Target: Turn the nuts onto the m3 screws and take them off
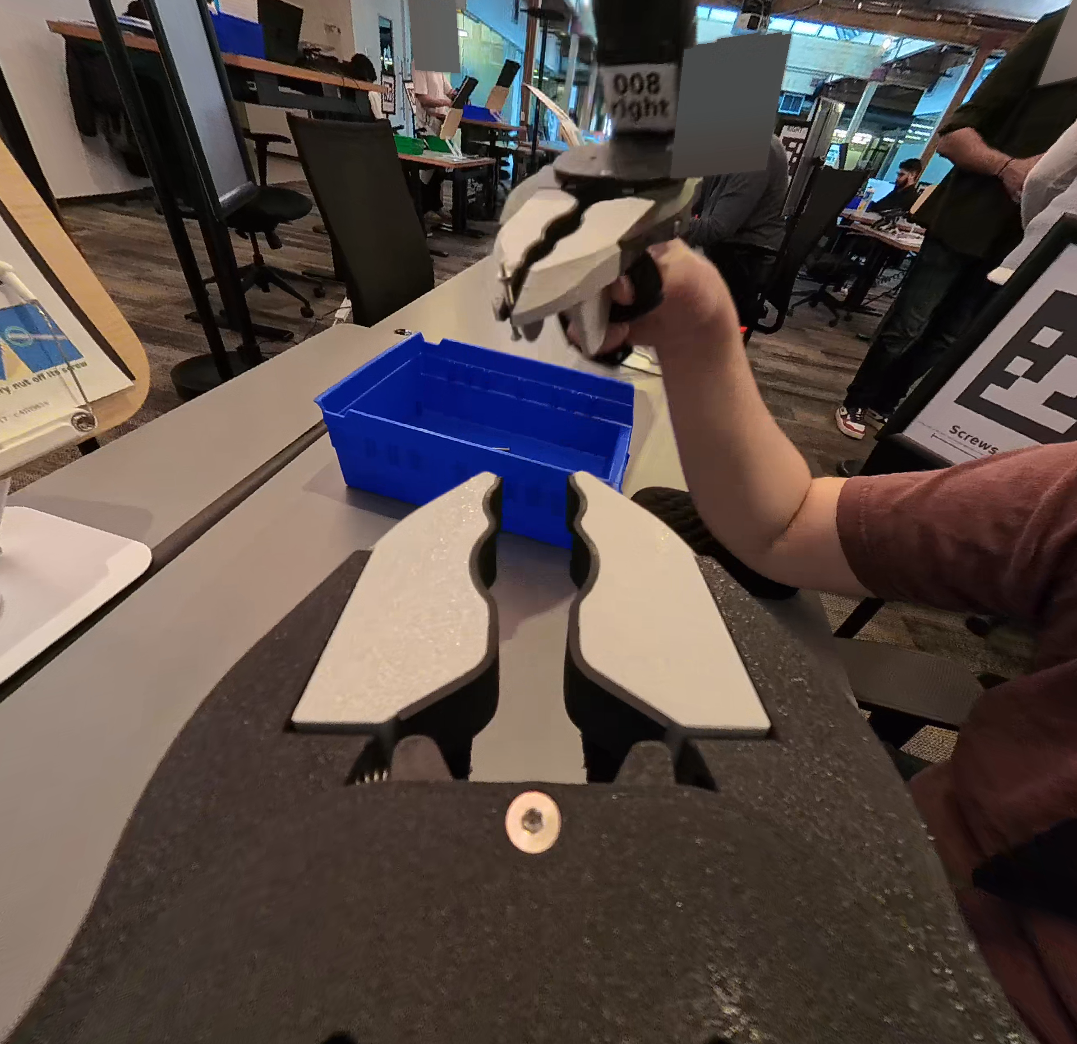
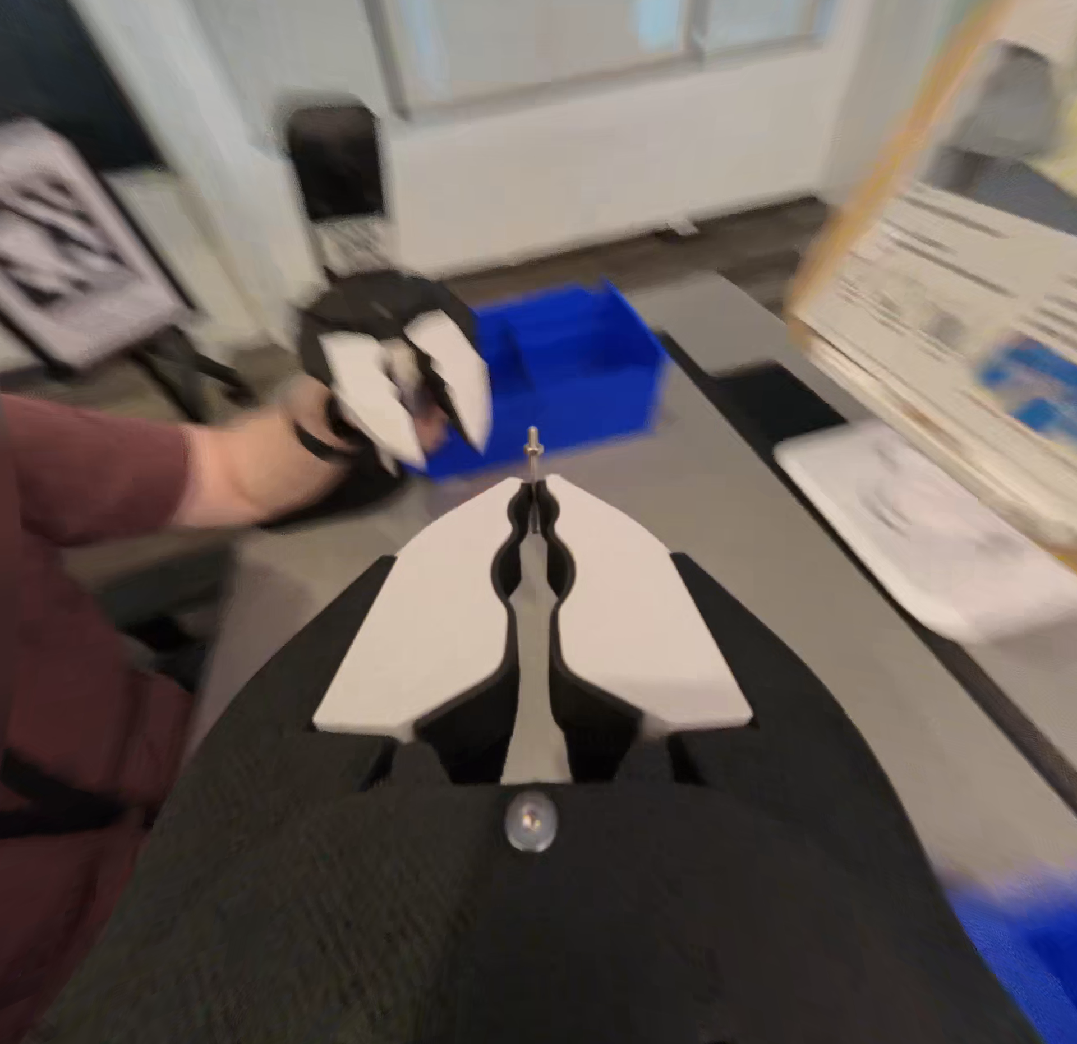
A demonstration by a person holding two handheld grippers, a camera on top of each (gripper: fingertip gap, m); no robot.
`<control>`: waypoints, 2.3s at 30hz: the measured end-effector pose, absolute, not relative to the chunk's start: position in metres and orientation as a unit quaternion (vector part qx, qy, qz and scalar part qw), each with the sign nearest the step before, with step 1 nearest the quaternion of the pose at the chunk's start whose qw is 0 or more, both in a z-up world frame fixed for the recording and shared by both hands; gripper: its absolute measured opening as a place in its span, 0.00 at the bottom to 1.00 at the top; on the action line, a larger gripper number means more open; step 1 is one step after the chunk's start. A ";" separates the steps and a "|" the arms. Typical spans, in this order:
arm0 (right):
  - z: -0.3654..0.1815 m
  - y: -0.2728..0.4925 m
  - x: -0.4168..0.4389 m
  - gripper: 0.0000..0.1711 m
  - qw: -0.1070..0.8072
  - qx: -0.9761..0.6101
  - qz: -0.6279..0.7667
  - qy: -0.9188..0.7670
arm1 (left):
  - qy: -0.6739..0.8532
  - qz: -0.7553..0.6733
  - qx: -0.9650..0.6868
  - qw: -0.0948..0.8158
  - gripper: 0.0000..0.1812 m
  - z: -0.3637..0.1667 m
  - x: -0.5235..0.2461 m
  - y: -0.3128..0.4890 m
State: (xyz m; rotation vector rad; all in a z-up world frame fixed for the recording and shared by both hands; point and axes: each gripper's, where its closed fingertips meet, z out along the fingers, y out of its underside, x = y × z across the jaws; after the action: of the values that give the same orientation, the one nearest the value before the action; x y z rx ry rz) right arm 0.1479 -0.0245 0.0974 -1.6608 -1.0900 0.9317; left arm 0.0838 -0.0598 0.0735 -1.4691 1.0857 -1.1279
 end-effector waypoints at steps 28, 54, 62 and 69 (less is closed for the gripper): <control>-0.163 0.027 0.387 0.02 -0.010 -0.987 0.060 -0.150 | 0.444 -0.436 -0.627 0.470 0.09 0.070 0.071 -0.049; 0.034 0.058 0.284 0.12 0.421 -0.855 0.117 -0.281 | 0.349 -0.073 -0.911 0.209 0.14 -0.020 -0.180 -0.049; 0.024 0.059 0.285 0.12 0.399 -0.862 0.129 -0.284 | 0.312 -0.072 -0.941 0.112 0.19 -0.080 -0.190 -0.047; 0.024 0.062 0.273 0.12 0.397 -0.854 0.140 -0.304 | 0.361 -0.007 -0.927 0.098 0.14 -0.105 -0.214 -0.046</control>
State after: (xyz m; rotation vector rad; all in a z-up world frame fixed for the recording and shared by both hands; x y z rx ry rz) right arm 0.2732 0.0615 0.0242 -2.1638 -0.7712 0.3538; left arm -0.2135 -0.0457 -0.1053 -2.7452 1.0679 -0.0212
